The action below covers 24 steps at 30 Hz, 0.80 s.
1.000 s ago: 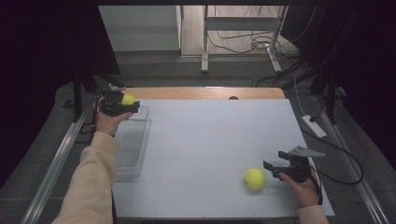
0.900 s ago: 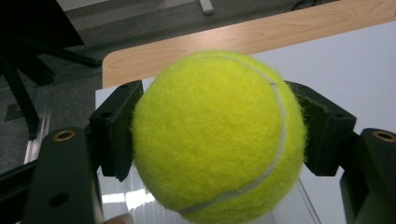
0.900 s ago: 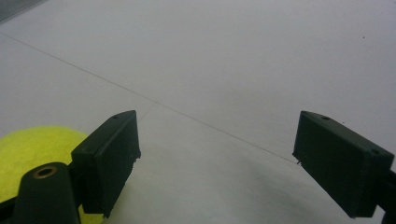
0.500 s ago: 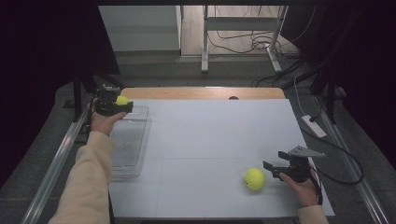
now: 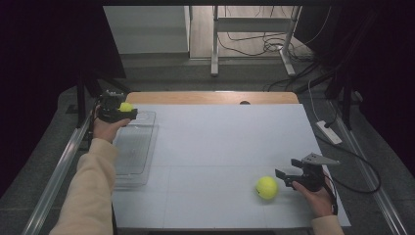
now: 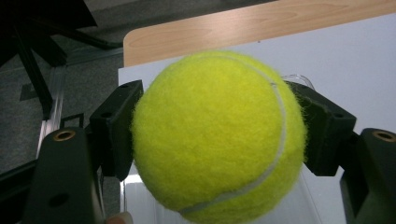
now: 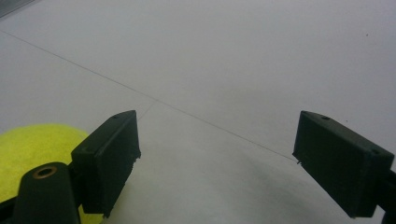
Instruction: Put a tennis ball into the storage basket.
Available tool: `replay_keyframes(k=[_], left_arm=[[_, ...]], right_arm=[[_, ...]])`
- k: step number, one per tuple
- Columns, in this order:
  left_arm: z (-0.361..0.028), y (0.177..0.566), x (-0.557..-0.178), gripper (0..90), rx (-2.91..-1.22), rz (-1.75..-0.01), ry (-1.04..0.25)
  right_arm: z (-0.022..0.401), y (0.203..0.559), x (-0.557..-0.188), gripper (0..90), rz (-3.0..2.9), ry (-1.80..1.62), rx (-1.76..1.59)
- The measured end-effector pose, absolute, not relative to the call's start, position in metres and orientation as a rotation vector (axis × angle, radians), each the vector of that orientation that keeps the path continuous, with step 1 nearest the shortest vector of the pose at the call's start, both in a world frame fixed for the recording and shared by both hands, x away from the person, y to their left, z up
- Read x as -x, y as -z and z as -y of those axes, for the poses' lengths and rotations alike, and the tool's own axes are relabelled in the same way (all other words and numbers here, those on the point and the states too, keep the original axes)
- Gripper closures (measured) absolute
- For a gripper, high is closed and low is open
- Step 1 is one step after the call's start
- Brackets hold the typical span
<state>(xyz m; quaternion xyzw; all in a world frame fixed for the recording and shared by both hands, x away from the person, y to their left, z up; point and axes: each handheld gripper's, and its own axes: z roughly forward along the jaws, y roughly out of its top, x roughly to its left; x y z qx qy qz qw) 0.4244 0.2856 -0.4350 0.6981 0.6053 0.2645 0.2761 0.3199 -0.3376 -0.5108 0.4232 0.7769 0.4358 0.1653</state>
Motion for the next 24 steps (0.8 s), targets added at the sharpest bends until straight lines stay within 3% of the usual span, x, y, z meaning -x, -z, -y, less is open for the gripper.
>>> replay_keyframes(k=[24], left_arm=[[-0.286,0.46,-0.437,26.5,-2.003,-1.688,-0.655]], right_arm=[[0.339,0.512,-0.32,14.5,-2.212,-1.24,-1.213]])
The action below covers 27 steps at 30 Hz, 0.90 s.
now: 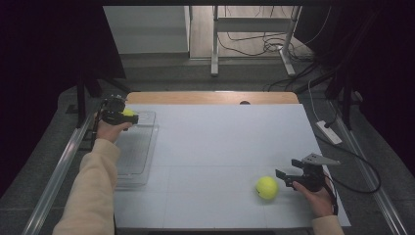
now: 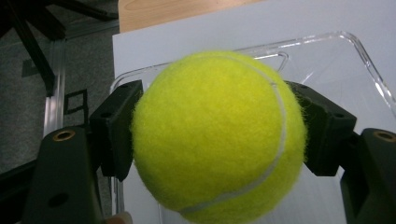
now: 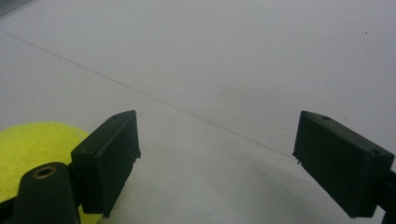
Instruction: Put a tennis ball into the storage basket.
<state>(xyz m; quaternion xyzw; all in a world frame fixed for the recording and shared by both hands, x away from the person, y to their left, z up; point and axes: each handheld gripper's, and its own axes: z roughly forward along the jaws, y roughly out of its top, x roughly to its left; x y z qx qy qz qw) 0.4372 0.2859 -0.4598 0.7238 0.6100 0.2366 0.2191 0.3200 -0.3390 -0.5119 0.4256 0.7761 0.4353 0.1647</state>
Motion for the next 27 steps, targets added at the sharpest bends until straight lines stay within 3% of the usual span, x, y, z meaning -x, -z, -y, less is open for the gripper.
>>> replay_keyframes(k=[27], left_arm=[[-0.286,0.475,-0.439,25.9,-2.064,-1.721,-0.596]], right_arm=[[0.339,0.512,-0.32,14.6,-2.208,-1.23,-1.215]])
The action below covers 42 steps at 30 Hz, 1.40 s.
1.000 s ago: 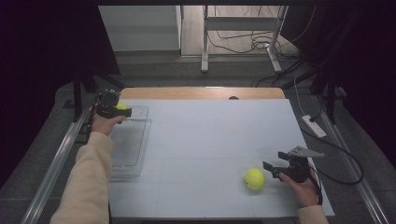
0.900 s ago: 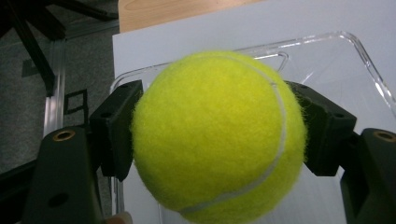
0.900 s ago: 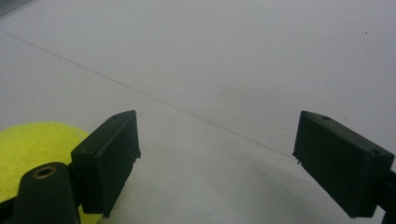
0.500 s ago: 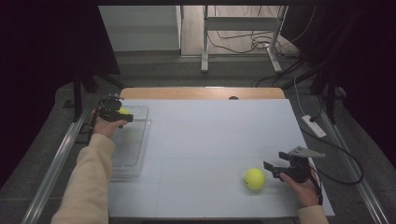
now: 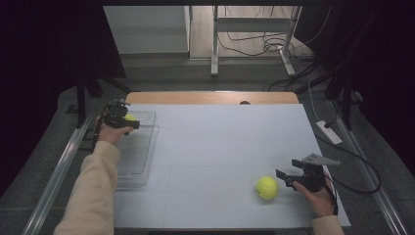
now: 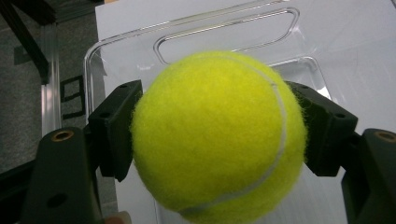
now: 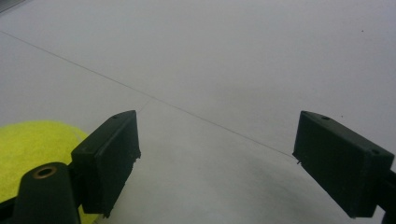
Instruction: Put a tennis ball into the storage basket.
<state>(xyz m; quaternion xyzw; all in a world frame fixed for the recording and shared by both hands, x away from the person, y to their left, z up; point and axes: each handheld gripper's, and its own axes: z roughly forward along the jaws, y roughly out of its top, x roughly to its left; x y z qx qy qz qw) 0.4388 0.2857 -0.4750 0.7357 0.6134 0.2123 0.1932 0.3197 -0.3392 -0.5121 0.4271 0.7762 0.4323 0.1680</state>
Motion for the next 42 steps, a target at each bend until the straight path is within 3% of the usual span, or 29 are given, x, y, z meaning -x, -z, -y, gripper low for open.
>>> replay_keyframes(k=[3,9,13,42], left_arm=[[-0.286,0.474,-0.439,25.2,-2.056,-1.725,-0.612],[-0.285,0.462,-0.434,12.2,-1.975,-1.691,-0.634],[-0.284,0.454,-0.428,10.5,-1.933,-1.643,-0.625],[-0.252,0.423,-0.383,10.4,-1.908,-1.376,-0.536]], right_arm=[[0.339,0.512,-0.32,14.5,-2.211,-1.229,-1.214],[0.34,0.512,-0.319,14.6,-2.201,-1.232,-1.217],[0.34,0.512,-0.319,14.6,-2.203,-1.232,-1.218],[0.346,0.508,-0.322,14.8,-2.167,-1.257,-1.235]])
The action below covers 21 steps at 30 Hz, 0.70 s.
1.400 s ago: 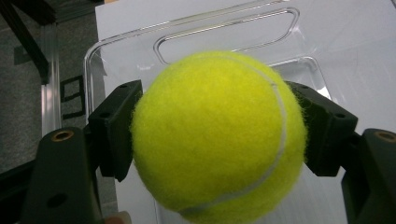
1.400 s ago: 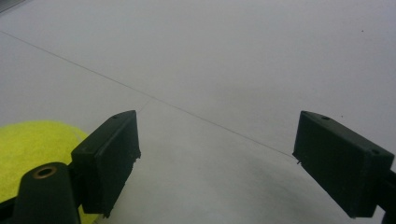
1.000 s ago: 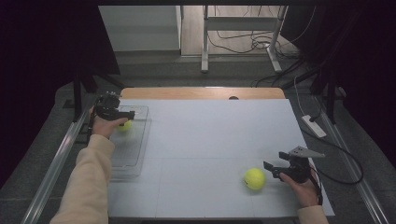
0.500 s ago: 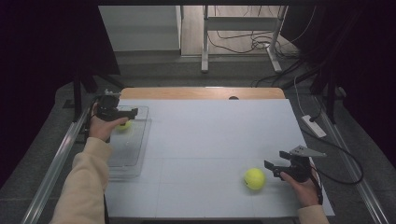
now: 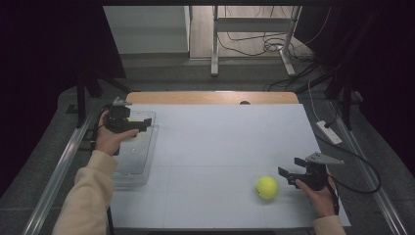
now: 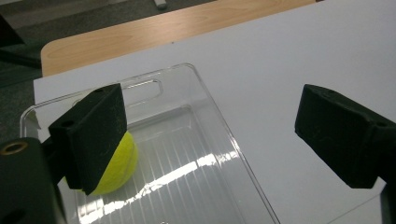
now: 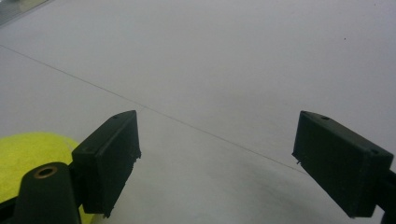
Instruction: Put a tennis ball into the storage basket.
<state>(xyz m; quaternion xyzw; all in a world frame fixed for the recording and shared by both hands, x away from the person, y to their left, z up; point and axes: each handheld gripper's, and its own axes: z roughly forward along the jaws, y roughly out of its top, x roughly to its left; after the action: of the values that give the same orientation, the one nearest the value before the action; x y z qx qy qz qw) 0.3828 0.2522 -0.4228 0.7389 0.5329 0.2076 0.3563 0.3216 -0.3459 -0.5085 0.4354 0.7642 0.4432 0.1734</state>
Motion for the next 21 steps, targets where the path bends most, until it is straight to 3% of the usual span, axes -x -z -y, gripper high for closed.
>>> replay_keyframes(k=[21], left_arm=[[-0.233,0.421,-0.362,10.1,-1.895,-1.243,-0.49]], right_arm=[[0.346,0.508,-0.318,14.7,-2.167,-1.257,-1.235]])
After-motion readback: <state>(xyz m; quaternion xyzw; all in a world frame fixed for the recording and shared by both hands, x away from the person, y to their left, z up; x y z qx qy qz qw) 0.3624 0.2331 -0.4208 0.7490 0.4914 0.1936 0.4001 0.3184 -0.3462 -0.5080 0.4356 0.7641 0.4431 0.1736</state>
